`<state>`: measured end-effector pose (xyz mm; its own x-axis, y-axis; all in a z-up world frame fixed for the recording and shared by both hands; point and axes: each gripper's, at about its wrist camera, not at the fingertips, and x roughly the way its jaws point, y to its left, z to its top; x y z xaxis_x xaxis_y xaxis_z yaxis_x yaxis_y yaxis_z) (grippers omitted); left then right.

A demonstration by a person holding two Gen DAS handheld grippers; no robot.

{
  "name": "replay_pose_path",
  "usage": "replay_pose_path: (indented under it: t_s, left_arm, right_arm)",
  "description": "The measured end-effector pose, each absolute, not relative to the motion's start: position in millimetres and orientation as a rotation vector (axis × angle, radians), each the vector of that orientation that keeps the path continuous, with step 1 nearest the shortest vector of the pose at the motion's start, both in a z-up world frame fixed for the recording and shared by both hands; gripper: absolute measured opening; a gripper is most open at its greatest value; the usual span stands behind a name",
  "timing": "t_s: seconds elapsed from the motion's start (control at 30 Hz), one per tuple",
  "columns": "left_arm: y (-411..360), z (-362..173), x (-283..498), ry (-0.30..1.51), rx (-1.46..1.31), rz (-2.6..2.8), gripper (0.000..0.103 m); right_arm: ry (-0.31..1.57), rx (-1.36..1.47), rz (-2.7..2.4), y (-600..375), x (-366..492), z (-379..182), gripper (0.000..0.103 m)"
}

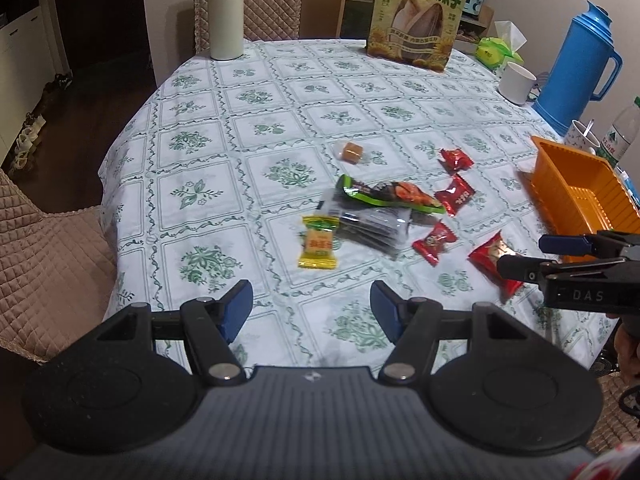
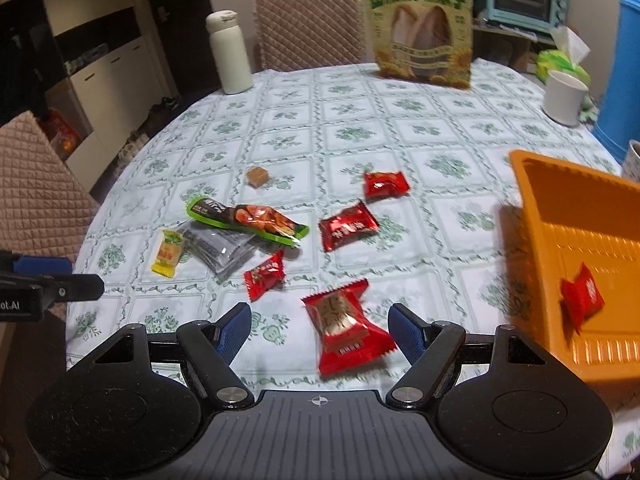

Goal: Organize snacks
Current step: 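Move the right gripper to the red-gold packet and grasp it, then grasp the yellow candy with the left gripper while the right gripper lifts its packet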

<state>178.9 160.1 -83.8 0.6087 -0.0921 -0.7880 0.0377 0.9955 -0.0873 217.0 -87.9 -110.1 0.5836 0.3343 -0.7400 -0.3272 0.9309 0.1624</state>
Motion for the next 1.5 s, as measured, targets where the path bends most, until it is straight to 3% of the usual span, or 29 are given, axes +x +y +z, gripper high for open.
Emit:
replay_pose_path:
  t_s: [0.13, 0.2, 0.47, 0.63, 0.7, 1.07, 1.23, 1.37, 1.5]
  left_arm:
    - [169, -88, 181, 0.916, -0.068, -0.066, 0.062]
    - [172, -90, 182, 0.916, -0.07, -0.062, 0.062]
    - [174, -99, 192, 0.922, -0.061, -0.072, 0.062]
    - [168, -104, 203, 0.923, -0.05, -0.096, 0.06]
    - [165, -105, 208, 0.922, -0.043, -0.108, 0.06]
    - [151, -122, 243, 0.935, 0.018, -0.157, 0.049]
    - [146, -131, 255, 0.947, 0.04, -0.168, 0.038]
    - [144, -136, 261, 0.957, 0.04, -0.177, 0.037]
    - [143, -139, 264, 0.969, 0.047, -0.185, 0.026]
  right_arm:
    - [0.863, -0.05, 0.388, -79, 223, -119, 0.073]
    - [0.874, -0.069, 0.392, -77, 227, -124, 0.062]
    - [0.906, -0.104, 0.379, -75, 236, -139, 0.057]
    - [0.93, -0.109, 0.365, -76, 241, -144, 0.045]
    - [0.937, -0.102, 0.359, -79, 242, -146, 0.033]
    - [0.914, 0.035, 0.316, -101, 244, -125, 0.031]
    - [0.906, 0.069, 0.295, -109, 241, -116, 0.031]
    - [0.906, 0.083, 0.278, -114, 238, -112, 0.031]
    - [0.909, 0.097, 0.263, -117, 235, -110, 0.031]
